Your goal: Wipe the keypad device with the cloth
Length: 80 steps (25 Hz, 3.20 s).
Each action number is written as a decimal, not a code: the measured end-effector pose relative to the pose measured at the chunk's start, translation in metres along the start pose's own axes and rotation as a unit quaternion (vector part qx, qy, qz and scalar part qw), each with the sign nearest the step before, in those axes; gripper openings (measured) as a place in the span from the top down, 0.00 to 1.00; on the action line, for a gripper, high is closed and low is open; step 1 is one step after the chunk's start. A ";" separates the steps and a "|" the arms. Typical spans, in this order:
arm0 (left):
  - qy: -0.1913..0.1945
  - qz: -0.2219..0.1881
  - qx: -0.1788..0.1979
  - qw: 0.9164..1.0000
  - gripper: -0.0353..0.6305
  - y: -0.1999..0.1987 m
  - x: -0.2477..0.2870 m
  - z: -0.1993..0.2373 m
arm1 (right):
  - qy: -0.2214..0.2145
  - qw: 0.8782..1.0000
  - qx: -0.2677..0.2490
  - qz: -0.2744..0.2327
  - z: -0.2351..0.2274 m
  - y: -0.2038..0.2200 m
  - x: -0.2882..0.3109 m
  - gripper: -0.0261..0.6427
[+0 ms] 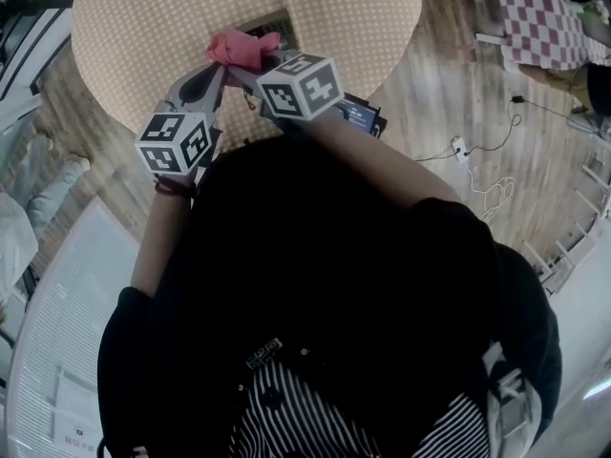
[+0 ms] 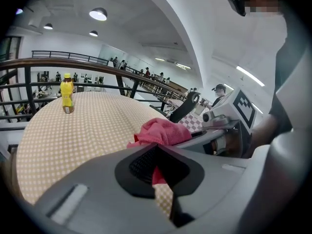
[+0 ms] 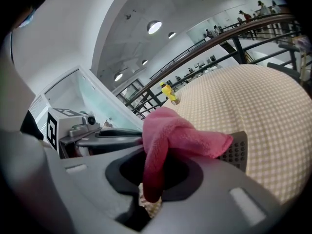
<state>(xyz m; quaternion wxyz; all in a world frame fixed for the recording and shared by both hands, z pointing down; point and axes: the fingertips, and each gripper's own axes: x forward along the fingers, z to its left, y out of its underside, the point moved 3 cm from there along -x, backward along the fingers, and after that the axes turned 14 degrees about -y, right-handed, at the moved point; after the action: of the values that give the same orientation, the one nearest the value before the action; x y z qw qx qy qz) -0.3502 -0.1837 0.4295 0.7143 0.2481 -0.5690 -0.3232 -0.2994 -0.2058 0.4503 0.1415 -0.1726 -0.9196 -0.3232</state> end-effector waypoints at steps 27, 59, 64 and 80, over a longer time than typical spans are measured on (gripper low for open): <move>0.024 0.109 0.108 0.988 0.94 0.017 0.100 0.026 | 0.095 0.992 0.056 0.063 -0.081 0.026 0.018 0.87; -0.022 0.141 0.179 0.973 0.94 0.025 0.138 0.035 | 0.143 0.979 0.119 0.088 -0.139 0.054 0.027 0.87; -0.014 0.161 0.188 0.969 0.94 0.026 0.138 0.033 | 0.145 0.975 0.132 0.107 -0.146 0.076 0.025 0.87; 0.004 0.193 0.180 0.965 0.94 0.022 0.140 0.037 | 0.126 0.982 0.135 0.048 -0.126 0.031 0.033 0.87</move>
<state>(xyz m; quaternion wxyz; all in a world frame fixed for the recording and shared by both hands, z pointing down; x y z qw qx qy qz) -0.3620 -0.2728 0.5459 0.7088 0.2597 -0.6521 -0.0707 -0.2979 -0.2564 0.5744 0.2933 -0.1543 -0.9203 -0.2078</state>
